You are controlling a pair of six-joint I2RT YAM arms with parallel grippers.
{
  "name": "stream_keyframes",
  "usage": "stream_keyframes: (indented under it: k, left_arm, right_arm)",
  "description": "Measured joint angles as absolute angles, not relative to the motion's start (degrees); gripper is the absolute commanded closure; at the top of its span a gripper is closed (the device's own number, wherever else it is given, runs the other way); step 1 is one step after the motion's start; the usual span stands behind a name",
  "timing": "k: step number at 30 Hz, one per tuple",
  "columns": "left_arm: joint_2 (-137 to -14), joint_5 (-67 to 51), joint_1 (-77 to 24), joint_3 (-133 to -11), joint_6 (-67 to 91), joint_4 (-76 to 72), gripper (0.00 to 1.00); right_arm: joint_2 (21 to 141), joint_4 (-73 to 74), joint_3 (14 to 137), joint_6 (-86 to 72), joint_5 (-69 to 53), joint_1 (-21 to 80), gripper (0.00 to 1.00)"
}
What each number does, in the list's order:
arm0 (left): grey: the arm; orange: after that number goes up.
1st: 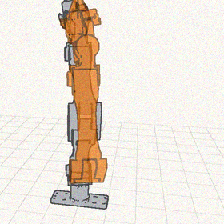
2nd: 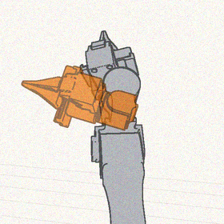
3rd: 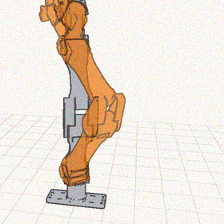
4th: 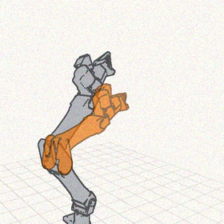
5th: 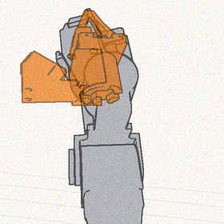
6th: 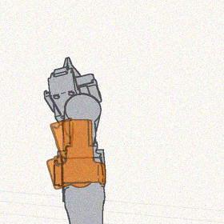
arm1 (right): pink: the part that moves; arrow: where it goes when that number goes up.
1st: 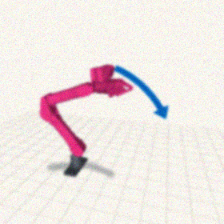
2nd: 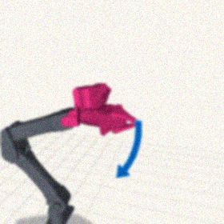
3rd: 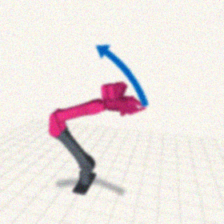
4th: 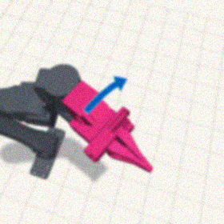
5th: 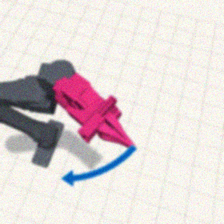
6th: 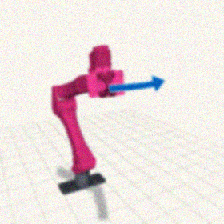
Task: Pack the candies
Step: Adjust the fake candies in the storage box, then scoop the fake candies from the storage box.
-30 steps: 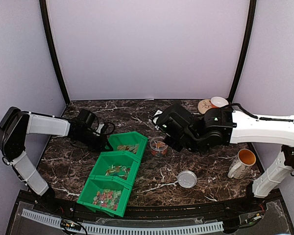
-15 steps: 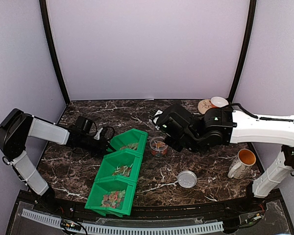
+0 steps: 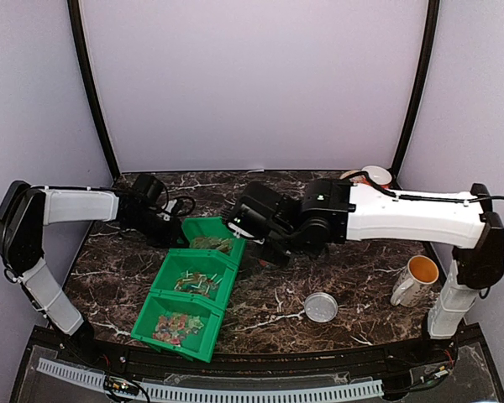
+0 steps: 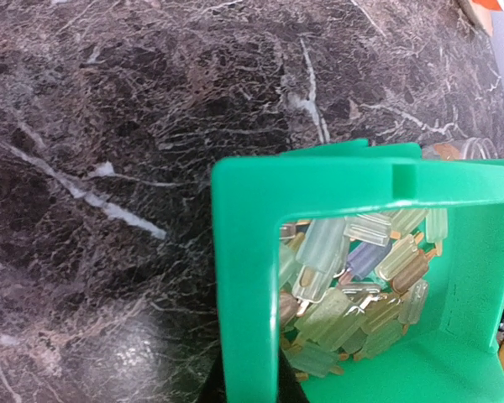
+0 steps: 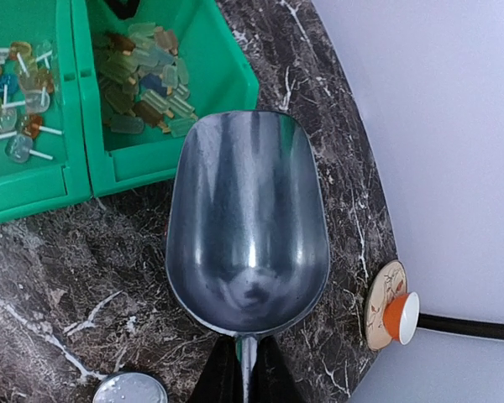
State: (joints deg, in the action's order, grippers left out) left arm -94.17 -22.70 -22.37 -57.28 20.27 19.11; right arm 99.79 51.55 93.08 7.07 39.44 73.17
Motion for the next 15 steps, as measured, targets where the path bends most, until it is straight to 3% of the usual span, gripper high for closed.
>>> stream_keyframes:
  k: [15]
  left_arm:
    - [-97.2, -8.7, -27.2, -67.3, 11.9, 31.3, 1.00]
  right_arm:
    - [116.6, 60.7, 109.6, 13.8, 37.2, 73.1, 1.00]
